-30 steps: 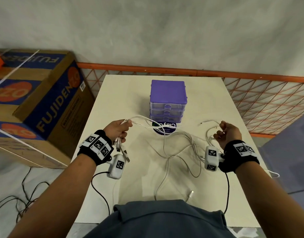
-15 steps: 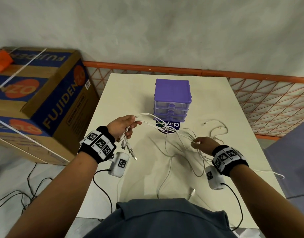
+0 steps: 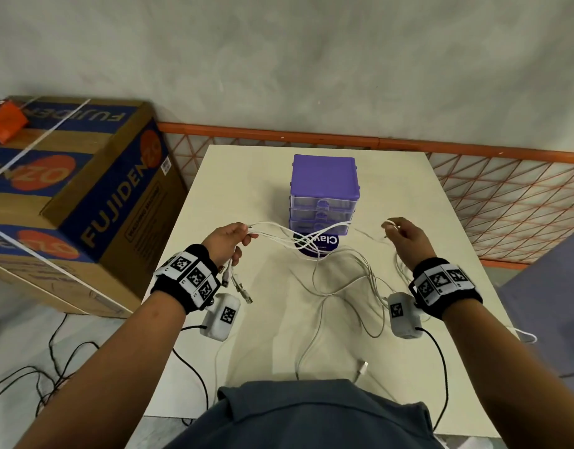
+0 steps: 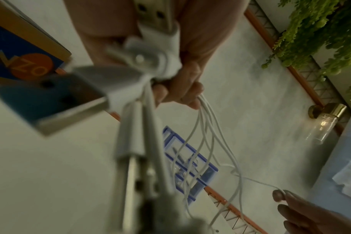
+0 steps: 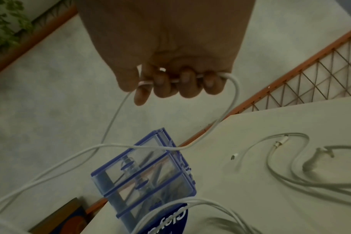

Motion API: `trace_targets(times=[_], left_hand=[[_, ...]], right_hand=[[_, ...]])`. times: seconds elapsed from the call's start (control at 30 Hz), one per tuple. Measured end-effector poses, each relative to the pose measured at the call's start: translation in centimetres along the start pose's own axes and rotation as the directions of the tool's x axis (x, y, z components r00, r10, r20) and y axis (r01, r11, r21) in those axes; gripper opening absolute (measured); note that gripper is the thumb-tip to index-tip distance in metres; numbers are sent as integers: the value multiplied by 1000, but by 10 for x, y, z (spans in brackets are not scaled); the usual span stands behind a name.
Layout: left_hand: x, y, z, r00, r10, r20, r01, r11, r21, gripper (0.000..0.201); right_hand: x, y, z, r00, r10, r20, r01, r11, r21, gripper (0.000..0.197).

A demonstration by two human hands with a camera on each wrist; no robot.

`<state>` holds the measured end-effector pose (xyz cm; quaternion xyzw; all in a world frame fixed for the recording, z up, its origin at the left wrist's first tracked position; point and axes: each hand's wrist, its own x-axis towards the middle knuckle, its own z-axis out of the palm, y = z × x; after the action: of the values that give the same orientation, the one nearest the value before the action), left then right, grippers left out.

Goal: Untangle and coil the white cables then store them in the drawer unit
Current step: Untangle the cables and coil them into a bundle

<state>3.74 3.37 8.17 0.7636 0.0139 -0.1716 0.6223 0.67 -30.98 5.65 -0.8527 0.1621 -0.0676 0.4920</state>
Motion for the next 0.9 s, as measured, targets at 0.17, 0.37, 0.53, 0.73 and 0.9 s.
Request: trace_targets(times=[0.17,0.37,0.53,0.73,0.9], left_hand=[[0,3,3,1000,-21,12,21,999,-31,35],[-1,8,12,998,34,48,-36,998,43,35],[-2,12,19,997,41,72,-46,997,63,33],[-5,21,31,993,23,120,-27,999,27,30],[-6,24,39,974,1,226,2,1000,-13,30]], right_hand=[[0,-4,0,999,41,-21,-39,995,92,36],[-10,-25,4,986,85,146,-75,995,-68,32],[-19,-29,13,891,214,401,-38,914,-403,24],[-25,-26,24,858,207,470,29,894,-446,24],[-24,-30,26,893,188,409,-45,941,-334,25]])
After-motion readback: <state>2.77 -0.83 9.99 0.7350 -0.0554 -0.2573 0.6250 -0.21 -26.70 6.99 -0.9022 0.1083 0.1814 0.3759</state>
